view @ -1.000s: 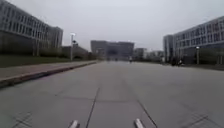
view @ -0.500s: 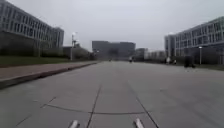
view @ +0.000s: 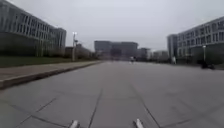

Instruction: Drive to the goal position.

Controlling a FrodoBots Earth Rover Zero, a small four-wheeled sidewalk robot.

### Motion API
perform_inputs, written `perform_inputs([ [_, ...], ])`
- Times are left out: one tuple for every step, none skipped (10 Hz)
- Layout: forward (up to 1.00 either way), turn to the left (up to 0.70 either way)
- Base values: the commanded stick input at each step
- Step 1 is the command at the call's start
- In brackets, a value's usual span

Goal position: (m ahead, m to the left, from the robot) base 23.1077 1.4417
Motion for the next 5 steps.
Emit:
perform_inputs([
  [0.7, 0.35],
  [0.7, 0.13],
  [0.7, 0.0],
  [0.7, 0.0],
  [0.7, 0.0],
])
